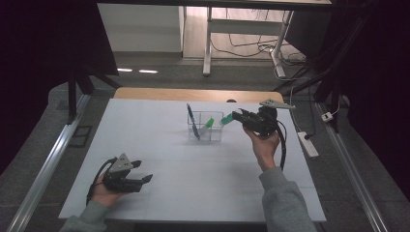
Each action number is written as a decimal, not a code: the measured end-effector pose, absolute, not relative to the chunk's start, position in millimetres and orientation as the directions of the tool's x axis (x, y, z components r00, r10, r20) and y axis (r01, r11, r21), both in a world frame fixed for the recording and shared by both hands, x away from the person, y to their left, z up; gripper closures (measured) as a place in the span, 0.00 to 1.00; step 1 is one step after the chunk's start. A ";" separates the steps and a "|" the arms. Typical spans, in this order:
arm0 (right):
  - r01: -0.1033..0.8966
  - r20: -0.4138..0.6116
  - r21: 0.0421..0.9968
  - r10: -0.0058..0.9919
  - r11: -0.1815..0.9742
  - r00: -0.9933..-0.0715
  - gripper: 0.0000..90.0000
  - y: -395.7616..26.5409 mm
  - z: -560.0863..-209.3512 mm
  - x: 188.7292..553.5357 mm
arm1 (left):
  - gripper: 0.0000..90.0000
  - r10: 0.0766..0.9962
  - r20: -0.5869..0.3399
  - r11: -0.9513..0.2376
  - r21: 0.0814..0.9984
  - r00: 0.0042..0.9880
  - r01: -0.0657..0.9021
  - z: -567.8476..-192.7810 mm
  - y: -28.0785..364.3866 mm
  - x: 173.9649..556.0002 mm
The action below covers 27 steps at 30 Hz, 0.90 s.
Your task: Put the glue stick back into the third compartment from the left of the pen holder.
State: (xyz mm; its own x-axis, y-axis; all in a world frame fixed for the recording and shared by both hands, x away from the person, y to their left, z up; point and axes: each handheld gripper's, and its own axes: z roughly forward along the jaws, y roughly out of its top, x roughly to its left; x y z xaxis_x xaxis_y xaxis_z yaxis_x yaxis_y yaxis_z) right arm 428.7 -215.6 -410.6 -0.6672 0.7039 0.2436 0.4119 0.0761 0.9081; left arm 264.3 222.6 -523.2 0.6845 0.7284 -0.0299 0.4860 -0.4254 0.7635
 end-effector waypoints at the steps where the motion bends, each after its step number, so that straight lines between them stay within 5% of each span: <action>1: 0.414 0.245 0.907 0.705 0.075 -0.665 0.72 -214.7 -410.8 430.8 | 0.32 0.728 -0.030 -0.426 0.763 0.685 0.486 -523.3 222.4 264.3; 23: 0.408 0.177 0.899 0.721 0.159 -0.670 0.72 -186.1 -414.2 450.0 | 0.32 0.727 -0.033 -0.427 0.761 0.686 0.488 -523.9 223.5 264.5; 27: 0.400 0.142 0.896 0.730 0.192 -0.669 0.64 -184.6 -417.0 451.0 | 0.32 0.729 -0.034 -0.420 0.766 0.684 0.486 -523.3 224.7 264.1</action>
State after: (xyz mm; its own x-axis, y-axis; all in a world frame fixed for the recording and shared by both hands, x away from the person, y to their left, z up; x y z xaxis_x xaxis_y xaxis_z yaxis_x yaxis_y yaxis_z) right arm 451.0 -184.6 -417.0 -0.6687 0.7298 0.1423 0.4003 0.1921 0.8960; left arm 264.1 224.7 -523.3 0.6837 0.7290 -0.0341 0.4860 -0.4200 0.7664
